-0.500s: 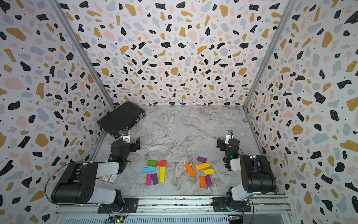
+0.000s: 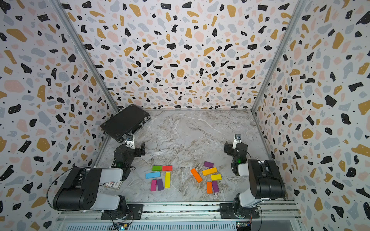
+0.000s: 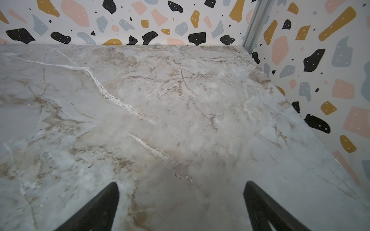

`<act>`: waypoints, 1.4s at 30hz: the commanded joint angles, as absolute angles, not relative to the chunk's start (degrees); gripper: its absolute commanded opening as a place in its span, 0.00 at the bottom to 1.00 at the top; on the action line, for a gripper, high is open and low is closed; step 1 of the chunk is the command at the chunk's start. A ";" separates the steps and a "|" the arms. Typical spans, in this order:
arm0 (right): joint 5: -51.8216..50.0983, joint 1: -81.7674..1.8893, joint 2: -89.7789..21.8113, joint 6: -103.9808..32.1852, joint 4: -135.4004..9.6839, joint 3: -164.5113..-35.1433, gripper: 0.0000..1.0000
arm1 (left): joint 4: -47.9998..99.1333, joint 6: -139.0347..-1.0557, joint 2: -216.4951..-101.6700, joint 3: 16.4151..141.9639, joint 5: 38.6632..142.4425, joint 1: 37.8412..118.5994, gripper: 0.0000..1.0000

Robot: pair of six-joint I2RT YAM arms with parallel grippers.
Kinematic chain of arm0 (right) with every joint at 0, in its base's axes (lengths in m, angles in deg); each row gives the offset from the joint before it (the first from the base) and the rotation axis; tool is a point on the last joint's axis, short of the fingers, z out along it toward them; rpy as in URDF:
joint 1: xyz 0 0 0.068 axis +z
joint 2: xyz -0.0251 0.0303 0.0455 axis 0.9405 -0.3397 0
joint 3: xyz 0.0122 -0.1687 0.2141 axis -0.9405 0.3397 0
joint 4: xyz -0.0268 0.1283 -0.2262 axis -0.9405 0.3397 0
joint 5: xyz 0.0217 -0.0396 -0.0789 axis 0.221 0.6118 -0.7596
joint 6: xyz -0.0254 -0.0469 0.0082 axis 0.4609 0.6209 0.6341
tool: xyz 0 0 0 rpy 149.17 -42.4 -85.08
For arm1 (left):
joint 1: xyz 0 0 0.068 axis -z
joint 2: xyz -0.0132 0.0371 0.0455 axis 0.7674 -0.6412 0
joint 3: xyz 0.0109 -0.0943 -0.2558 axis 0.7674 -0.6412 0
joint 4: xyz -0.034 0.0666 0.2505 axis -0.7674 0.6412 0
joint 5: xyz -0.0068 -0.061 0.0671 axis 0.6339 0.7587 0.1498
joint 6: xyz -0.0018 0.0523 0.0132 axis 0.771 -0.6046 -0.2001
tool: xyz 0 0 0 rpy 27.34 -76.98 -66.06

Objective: Assemble the letter t with building blocks
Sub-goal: Pick up the building block from the center of the board.

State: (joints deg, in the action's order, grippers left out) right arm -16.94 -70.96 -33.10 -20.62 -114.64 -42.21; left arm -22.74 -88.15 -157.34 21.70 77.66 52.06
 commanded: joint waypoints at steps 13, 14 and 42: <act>-16.73 -70.63 -32.47 -20.27 -115.17 -42.06 1.00 | -23.68 -88.68 -156.90 22.07 78.03 52.14 0.99; -16.73 -70.65 -32.48 -20.27 -115.14 -42.06 1.00 | -24.88 -88.89 -156.97 21.51 78.40 52.09 0.99; -1.37 -61.67 -5.78 -34.55 -34.94 -75.30 0.91 | 64.98 -71.03 -143.03 69.78 76.39 64.32 0.88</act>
State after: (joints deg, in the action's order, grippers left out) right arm -7.30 -64.08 -7.34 -31.49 -53.37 -71.17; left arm 39.22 -74.60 -140.54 63.25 77.00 62.50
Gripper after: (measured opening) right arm 0.914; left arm 0.880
